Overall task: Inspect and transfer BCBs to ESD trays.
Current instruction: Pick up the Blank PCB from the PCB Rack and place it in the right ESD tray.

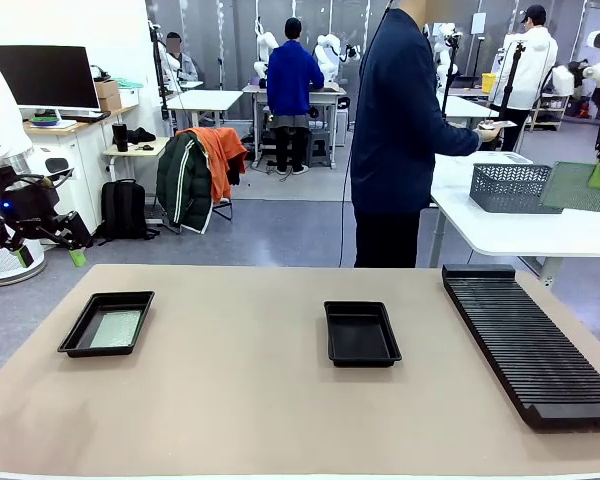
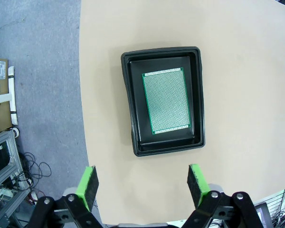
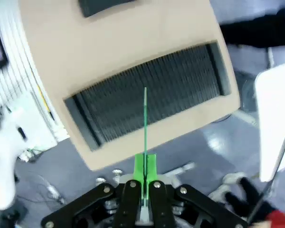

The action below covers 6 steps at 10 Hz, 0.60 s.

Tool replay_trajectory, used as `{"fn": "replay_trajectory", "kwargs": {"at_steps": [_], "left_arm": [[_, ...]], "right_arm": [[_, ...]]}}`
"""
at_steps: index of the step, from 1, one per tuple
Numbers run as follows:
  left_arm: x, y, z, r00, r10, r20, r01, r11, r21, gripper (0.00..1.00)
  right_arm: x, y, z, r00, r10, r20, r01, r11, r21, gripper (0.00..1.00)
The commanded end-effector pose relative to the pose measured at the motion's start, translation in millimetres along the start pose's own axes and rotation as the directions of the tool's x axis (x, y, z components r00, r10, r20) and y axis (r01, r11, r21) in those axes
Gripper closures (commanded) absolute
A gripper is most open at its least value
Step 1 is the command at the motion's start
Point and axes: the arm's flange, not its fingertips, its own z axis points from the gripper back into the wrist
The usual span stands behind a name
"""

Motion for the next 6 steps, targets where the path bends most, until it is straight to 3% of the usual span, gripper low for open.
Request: {"fn": "replay_trajectory", "kwargs": {"at_steps": [1,4,6], "left_arm": [[-2,0,-2,1.0,-0.005,0.008,0.005,1.0,0.001,0.0],[-2,0,-2,1.0,-0.005,0.008,0.005,1.0,0.001,0.0],[-2,0,-2,1.0,-0.005,0.008,0.005,1.0,0.001,0.0]], "right_arm": [[24,34,-22,0.951,-0.301,0.077,0.292,0.951,0.103,0.97],[62,70,-66,0.828,-0.541,0.146,0.476,0.816,0.327,0.97],[86,85,-109,0.74,-0.661,0.125,0.528,0.685,0.502,0.97]]}}
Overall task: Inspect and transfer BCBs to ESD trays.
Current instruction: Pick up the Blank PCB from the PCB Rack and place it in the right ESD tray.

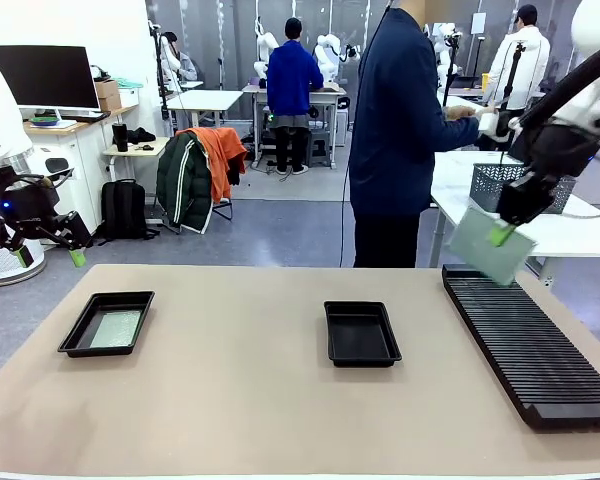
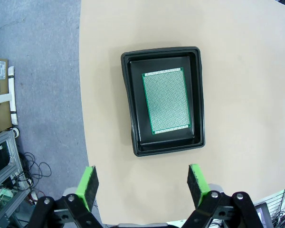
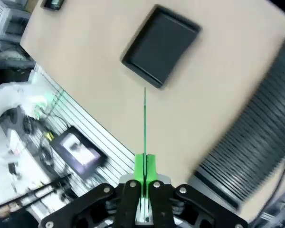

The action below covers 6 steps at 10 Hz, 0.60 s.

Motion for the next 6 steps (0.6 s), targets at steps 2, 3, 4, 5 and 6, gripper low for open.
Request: {"fn": "replay_trajectory", "kwargs": {"at_steps": [2,3,4,5,6], "left_arm": [[-2,0,-2,1.0,-0.005,0.008,0.005,1.0,0.001,0.0],[-2,0,-2,1.0,-0.005,0.008,0.005,1.0,0.001,0.0],[-2,0,-2,1.0,-0.005,0.008,0.005,1.0,0.001,0.0],[-2,0,-2,1.0,-0.005,0.008,0.005,1.0,0.001,0.0],[-2,0,-2,1.0,-0.005,0.008,0.005,1.0,0.001,0.0]], "right_arm": [[12,3,-72,0.98,-0.147,0.135,0.122,0.977,0.176,0.97],[17,-1,-91,0.971,-0.178,0.157,0.141,0.965,0.223,0.97],[25,-6,-111,0.966,-0.198,0.168,0.147,0.95,0.276,0.97],[31,-13,-130,0.955,-0.229,0.187,0.163,0.936,0.311,0.97],[36,-21,-150,0.941,-0.267,0.206,0.186,0.92,0.345,0.97]]}}
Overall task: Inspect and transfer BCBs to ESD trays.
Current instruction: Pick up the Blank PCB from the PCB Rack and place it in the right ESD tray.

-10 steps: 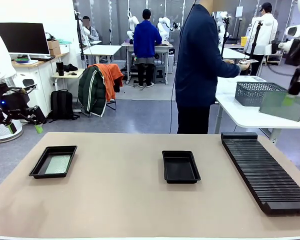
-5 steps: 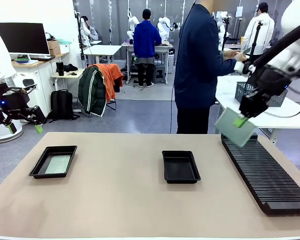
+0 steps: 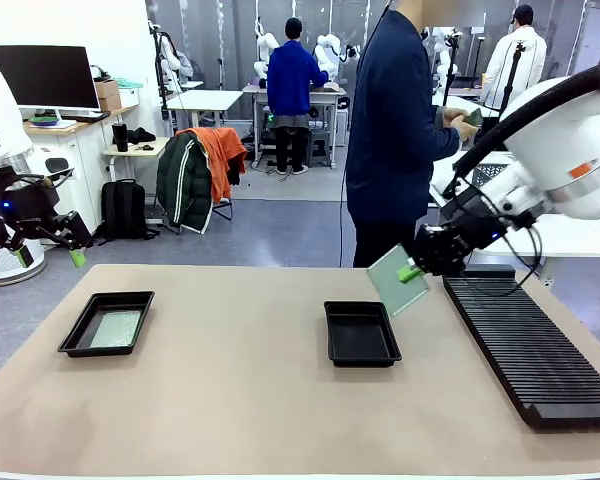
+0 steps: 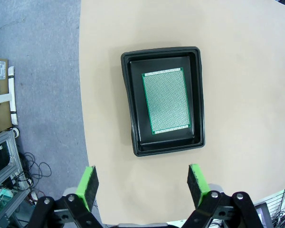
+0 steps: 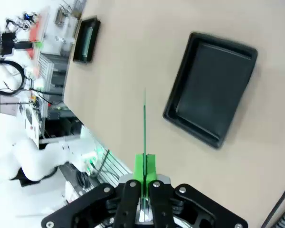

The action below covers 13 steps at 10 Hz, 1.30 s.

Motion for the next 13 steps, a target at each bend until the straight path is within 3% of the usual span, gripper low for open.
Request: {"fn": "replay_trajectory", "kwargs": {"at_steps": [1,7,13], "left_arm": [[-2,0,-2,1.0,-0.004,0.007,0.004,1.0,0.001,0.0],[-2,0,-2,1.0,-0.004,0.007,0.004,1.0,0.001,0.0],[-2,0,-2,1.0,-0.004,0.007,0.004,1.0,0.001,0.0]], "right_arm": [[7,-18,-34,0.998,-0.027,0.063,0.022,0.997,0.069,0.97],[6,-80,-106,0.976,-0.197,0.087,0.18,0.968,0.174,0.97],[8,-101,-149,0.955,-0.267,0.125,0.247,0.956,0.155,0.97]]}}
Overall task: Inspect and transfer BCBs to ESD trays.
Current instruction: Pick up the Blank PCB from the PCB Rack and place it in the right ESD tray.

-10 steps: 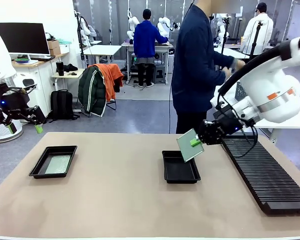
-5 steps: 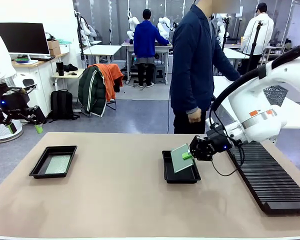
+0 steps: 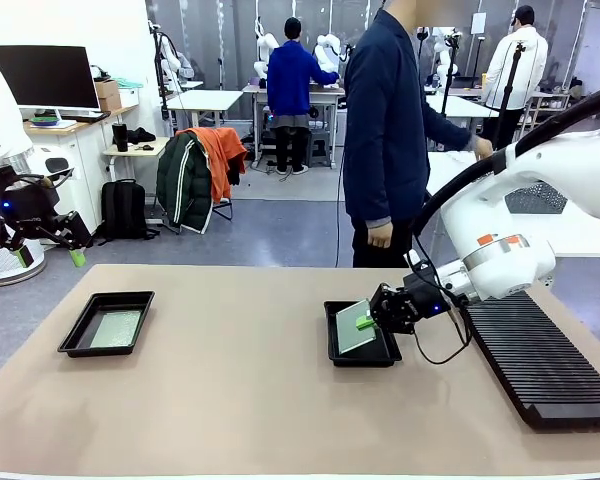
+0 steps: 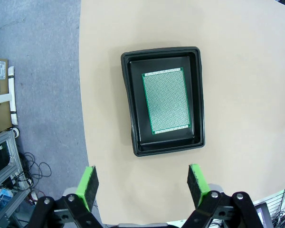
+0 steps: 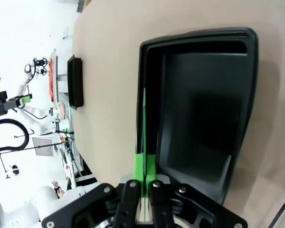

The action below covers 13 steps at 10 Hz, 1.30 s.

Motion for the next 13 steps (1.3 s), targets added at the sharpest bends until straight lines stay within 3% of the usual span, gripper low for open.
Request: {"fn": "replay_trajectory", "kwargs": {"at_steps": [1,5,6,13], "left_arm": [[-2,0,-2,1.0,-0.004,0.007,0.004,1.0,0.001,0.0],[-2,0,-2,1.0,-0.004,0.007,0.004,1.0,0.001,0.0],[-2,0,-2,1.0,-0.004,0.007,0.004,1.0,0.001,0.0],[-2,0,-2,1.0,-0.004,0.007,0.004,1.0,0.001,0.0]], "right_arm": [[2,-1,-15,0.998,0.017,0.065,-0.016,1.0,-0.023,0.97],[6,4,-27,0.999,0.044,0.024,-0.043,0.998,-0.056,0.97],[3,0,-17,1.0,0.005,0.015,-0.004,0.999,-0.041,0.97],[3,0,-17,1.0,0.005,0.015,-0.004,0.999,-0.041,0.97]]}}
